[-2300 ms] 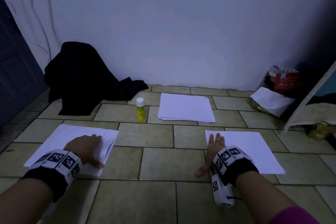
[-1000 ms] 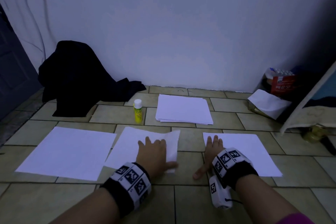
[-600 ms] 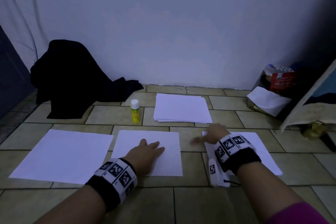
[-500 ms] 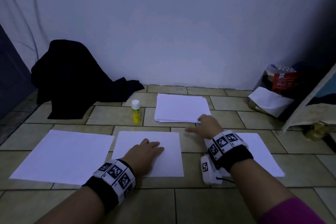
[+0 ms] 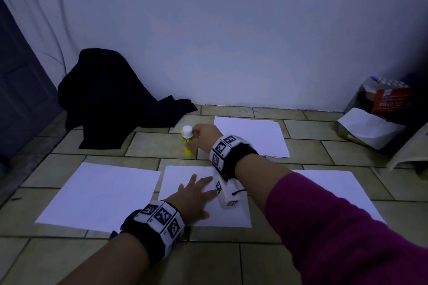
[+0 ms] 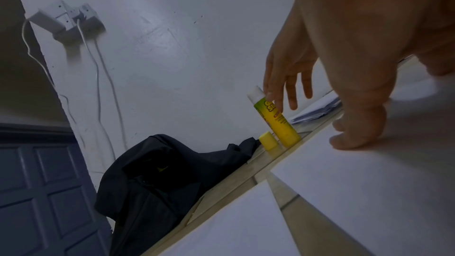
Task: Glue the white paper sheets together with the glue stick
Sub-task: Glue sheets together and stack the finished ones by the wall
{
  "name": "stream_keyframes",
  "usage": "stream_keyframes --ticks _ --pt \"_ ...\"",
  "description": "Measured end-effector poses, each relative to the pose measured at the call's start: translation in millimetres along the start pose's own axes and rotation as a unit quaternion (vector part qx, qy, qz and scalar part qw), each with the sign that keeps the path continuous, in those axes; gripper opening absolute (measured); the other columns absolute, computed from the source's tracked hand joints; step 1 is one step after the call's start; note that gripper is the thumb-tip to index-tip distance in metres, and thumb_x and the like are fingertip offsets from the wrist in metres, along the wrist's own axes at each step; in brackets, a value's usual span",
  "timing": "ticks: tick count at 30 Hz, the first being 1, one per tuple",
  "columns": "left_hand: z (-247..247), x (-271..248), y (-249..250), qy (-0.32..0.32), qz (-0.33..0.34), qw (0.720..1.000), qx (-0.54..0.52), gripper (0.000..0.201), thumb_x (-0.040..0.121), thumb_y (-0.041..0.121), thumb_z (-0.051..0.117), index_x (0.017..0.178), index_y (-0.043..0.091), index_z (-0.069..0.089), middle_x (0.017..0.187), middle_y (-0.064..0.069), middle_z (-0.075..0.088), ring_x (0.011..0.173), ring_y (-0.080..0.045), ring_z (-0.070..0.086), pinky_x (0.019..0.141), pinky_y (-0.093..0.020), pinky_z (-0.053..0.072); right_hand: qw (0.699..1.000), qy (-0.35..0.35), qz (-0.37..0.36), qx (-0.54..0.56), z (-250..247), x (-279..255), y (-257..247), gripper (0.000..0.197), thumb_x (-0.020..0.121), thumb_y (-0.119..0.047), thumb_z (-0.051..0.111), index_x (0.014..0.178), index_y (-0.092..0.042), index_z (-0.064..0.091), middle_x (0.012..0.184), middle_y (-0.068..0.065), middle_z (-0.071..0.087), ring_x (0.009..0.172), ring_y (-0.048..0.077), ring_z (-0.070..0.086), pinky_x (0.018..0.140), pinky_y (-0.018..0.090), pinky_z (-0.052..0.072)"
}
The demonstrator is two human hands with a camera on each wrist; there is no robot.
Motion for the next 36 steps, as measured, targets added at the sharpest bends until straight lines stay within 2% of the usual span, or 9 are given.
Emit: stream_keyframes --ticks 4,6,8,11,14,17,22,30,36 --pt "-1 0 -1 -0.008 0.003 1.0 0.01 0.063 0.099 0.036 0.047 0.154 0.028 0.016 0.161 -0.002 -0.01 0.146 -0.035 -0.015 0.117 -0.056 0.007 0.999 -0.014 -0.007 -0.046 5 6 -9 0.036 0.09 -0.02 0.061 0.119 0.001 0.056 0.12 0.017 0.06 0.11 0.031 0.056 0.075 0.026 0.037" --pt "-2 -2 -2 -0.002 0.007 1.0 -0.006 0.067 0.099 0.036 0.047 0.154 0.028 0.01 0.162 0.001 -0.012 0.147 -0.033 -0.015 0.118 -0.055 0.007 0.999 -0.009 -0.003 -0.037 3 3 -5 0.037 0.091 -0.016 0.057 0.123 0.002 0.053 0.121 0.017 0.059 0.11 0.031 0.056 0.076 0.028 0.04" --pt "-3 -3 -5 0.011 0.011 0.999 -0.038 0.074 0.098 0.035 0.05 0.154 0.031 0.001 0.161 0.005 -0.013 0.148 -0.029 -0.013 0.119 -0.052 0.008 1.0 -0.006 0.012 0.027 -3 -4 4 0.038 0.092 -0.019 0.054 0.126 -0.002 0.051 0.112 0.011 0.058 0.101 0.028 0.056 0.079 0.031 0.042" --pt "-4 -4 -7 0.025 0.014 0.998 -0.055 0.079 0.096 0.037 0.053 0.154 0.033 -0.001 0.161 0.008 -0.009 0.148 -0.026 -0.01 0.12 -0.049 0.013 0.99 -0.033 0.029 0.133 -17 -19 25 0.019 0.094 -0.024 0.051 0.108 -0.011 0.052 0.093 0.006 0.052 0.084 0.023 0.05 0.076 0.03 0.037" --pt "-5 -4 -3 0.044 0.001 0.999 -0.027 0.079 0.092 0.043 0.056 0.153 0.034 0.008 0.162 0.008 -0.003 0.149 -0.026 -0.001 0.117 -0.047 0.022 0.992 -0.084 0.043 0.079 -39 -39 50 0.025 0.088 -0.029 0.062 0.111 -0.019 0.059 0.107 0.006 0.06 0.09 0.02 0.056 0.073 0.027 0.044" --pt "-6 -1 4 0.085 -0.012 0.996 0.008 0.077 0.088 0.049 0.057 0.151 0.033 0.016 0.16 0.004 0.01 0.142 -0.028 0.016 0.109 -0.043 0.032 0.996 -0.038 0.058 0.061 -59 -57 75 0.042 0.071 -0.022 0.082 0.107 -0.022 0.06 0.093 -0.001 0.057 0.07 0.01 0.054 0.054 0.019 0.045" --pt "-7 6 15 0.107 -0.029 0.994 0.021 0.073 0.088 0.058 0.053 0.149 0.031 0.022 0.151 -0.002 0.023 0.132 -0.031 0.026 0.099 -0.042 0.038 0.991 0.095 0.082 0.05 -63 -71 96 0.034 0.063 -0.015 0.086 0.08 -0.023 0.058 0.091 -0.003 0.055 0.076 0.012 0.053 0.048 0.013 0.04" --pt "-9 6 18 0.08 -0.038 0.996 0.025 0.074 0.093 0.054 0.049 0.153 0.033 0.012 0.156 -0.001 0.015 0.139 -0.032 0.017 0.105 -0.042 0.036 0.993 0.101 0.056 0.017 -39 -78 80 0.03 0.08 -0.008 0.071 0.108 -0.009 0.059 0.101 0.007 0.055 0.088 0.017 0.049 0.067 0.023 0.04" --pt "-13 4 18 0.064 -0.032 0.996 0.06 0.058 0.102 0.024 0.034 0.154 0.03 0.009 0.158 -0.003 0.011 0.14 -0.034 0.015 0.106 -0.046 0.035 0.996 0.053 0.061 -0.045 -37 -85 70 0.032 0.082 -0.005 0.066 0.113 -0.006 0.056 0.116 0.015 0.057 0.104 0.028 0.057 0.077 0.03 0.046"
Point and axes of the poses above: each hand's wrist, its own x-axis towards the middle knuckle, its own z-axis out of the palm, y = z × x, the point moved 3 cm from there along x, towards the middle knuckle
